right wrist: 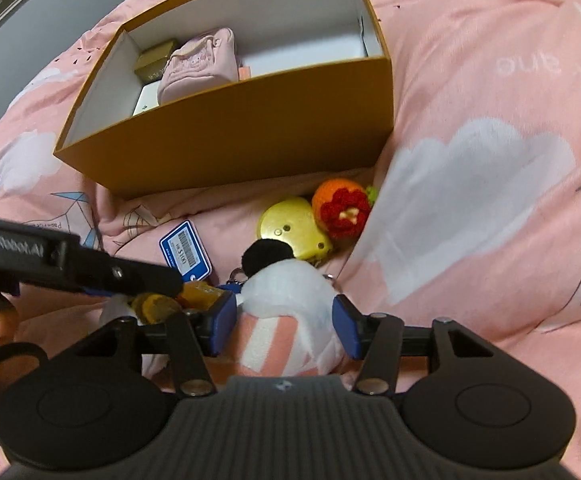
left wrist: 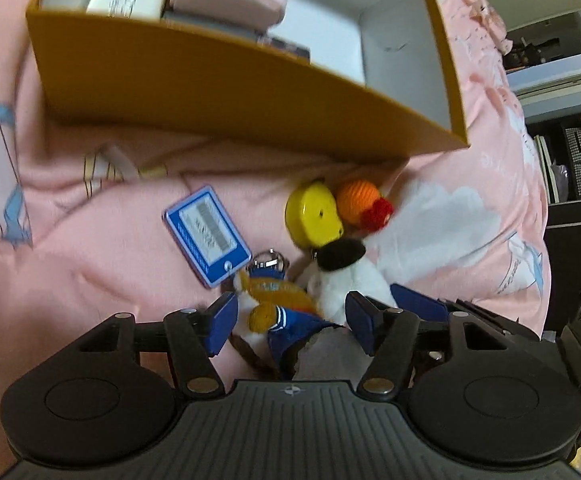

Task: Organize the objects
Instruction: 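Grasp the brown plush keychain with the left tool while the right tool grasps the white plush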

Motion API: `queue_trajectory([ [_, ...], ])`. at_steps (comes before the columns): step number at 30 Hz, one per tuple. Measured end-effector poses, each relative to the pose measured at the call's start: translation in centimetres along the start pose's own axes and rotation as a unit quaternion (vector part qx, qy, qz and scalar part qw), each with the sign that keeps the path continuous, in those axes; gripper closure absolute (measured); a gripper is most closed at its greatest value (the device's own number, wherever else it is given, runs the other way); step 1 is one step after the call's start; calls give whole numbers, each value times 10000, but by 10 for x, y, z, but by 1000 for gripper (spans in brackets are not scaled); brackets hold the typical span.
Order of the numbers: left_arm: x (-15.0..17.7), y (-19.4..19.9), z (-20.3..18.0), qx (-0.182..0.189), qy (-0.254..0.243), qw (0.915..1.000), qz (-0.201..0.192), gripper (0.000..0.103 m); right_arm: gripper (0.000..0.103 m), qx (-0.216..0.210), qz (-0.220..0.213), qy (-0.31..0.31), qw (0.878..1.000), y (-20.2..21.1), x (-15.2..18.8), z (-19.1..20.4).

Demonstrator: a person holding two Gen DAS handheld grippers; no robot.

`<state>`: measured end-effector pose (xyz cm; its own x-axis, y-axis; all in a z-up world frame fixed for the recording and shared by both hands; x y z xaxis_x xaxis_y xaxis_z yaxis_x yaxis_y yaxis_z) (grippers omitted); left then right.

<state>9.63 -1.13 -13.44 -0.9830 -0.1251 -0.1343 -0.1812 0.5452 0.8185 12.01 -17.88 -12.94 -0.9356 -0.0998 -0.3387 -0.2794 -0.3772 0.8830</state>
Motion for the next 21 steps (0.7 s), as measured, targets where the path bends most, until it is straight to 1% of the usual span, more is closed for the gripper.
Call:
queue_trajectory([
  [2,4,-3,1,41,57,9999,106,30,47,-68,62,-46,9999,-1,2,0],
  [4,9,-5,3,115,139,9996,221,28,44,-105,102,-81,9999,-2,4,-1],
  [12,21,-9,7,302,324,9982,396,27,38,-304,254,-280,9988,-5,12,-7],
  [16,25,-10,6,319,358,9980,420,26,40,-336,247,-299,9987,-6,16,-8],
  [21,28,-9,6,368,362,9980,374,26,44,-354,78,-220,9991,-2,19,-7],
])
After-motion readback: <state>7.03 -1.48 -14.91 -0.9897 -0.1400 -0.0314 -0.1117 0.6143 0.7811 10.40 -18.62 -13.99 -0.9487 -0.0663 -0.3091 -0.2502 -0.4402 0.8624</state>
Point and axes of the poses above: each gripper's, at about its wrist camera, not at the fingertips, and y roughly against the way its jaws point, z to its left, x to its underside, the point moved 7 cm from there along -y, roughly the way its jaws point, and after that the axes turned 8 degrees about -y, right-handed, at the moved point
